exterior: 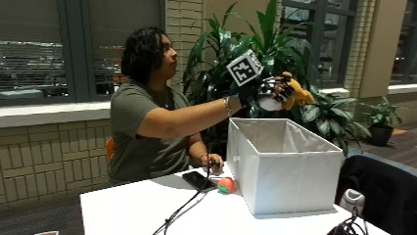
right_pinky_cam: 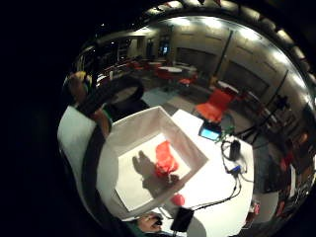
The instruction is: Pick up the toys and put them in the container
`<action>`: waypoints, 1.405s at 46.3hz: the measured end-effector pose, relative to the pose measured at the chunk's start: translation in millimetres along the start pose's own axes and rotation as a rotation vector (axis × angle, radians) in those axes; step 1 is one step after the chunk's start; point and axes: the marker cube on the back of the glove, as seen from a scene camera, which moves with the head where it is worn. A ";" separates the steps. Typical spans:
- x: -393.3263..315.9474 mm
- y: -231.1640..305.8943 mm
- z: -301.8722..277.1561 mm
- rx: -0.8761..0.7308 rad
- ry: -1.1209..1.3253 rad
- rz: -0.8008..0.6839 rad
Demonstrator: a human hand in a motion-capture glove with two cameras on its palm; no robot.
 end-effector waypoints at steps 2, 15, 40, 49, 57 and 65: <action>4.1 -1.7 11.6 -0.100 0.014 0.024; 62.6 65.4 16.1 -0.168 -0.023 -0.026; 230.8 248.8 92.2 -0.471 0.036 0.299; 211.2 249.0 141.0 -0.542 0.088 0.229; 207.3 247.0 147.0 -0.516 0.089 0.250; 217.2 241.6 95.0 -0.382 0.034 0.312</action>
